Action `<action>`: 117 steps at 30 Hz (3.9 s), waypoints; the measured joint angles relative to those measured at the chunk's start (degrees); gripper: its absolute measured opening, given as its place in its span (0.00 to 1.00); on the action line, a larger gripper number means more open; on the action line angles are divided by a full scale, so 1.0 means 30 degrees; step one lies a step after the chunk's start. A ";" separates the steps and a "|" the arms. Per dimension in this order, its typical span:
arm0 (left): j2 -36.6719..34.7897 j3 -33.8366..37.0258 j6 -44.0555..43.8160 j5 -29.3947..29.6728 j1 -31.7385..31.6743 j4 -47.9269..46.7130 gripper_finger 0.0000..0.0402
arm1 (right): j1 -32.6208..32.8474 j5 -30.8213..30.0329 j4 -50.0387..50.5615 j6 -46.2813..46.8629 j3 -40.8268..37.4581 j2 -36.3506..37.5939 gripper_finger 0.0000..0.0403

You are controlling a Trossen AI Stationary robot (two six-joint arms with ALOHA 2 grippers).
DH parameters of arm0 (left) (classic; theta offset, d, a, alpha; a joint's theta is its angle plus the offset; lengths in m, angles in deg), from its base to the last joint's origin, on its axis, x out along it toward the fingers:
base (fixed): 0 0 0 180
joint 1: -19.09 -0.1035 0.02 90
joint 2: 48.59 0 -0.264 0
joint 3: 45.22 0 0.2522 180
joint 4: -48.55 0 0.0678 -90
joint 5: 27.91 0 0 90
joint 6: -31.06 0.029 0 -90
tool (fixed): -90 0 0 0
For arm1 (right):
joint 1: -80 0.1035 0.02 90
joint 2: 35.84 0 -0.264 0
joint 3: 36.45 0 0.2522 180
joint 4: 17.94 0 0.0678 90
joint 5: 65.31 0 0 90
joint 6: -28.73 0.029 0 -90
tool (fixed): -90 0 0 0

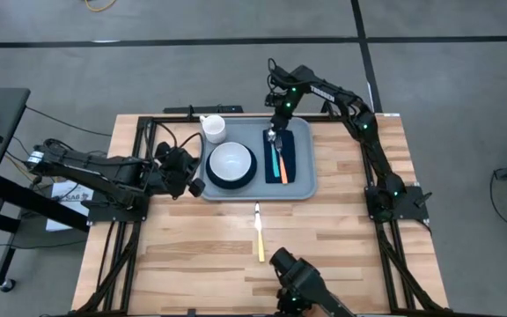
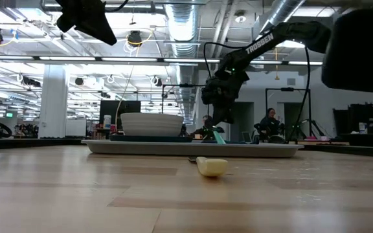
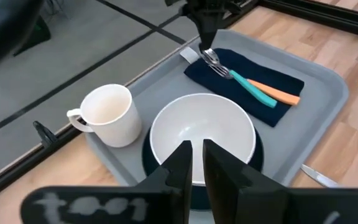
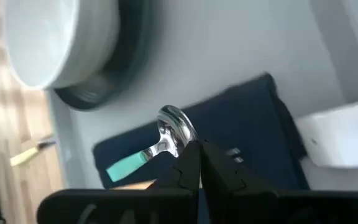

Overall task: Set up tray
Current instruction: Put the blue spoon on the dark blue napkin to the left of the orange fork

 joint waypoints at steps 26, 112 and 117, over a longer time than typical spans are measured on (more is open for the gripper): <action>0.0000 0.0000 0.0685 -0.1115 0.0007 -0.0010 0.07 | 0.0634 -0.1016 -0.1501 0.2006 -0.0018 -0.0278 0.00; 0.0007 -0.0006 0.0940 -0.3111 0.0044 -0.1423 0.07 | 0.1663 -0.6943 -0.2667 1.2853 -0.0882 -0.0270 0.00; 0.0007 -0.0004 0.0939 -0.3111 0.0044 -0.1423 0.07 | 0.1661 -0.6943 -0.2704 1.2840 -0.0882 -0.0270 0.00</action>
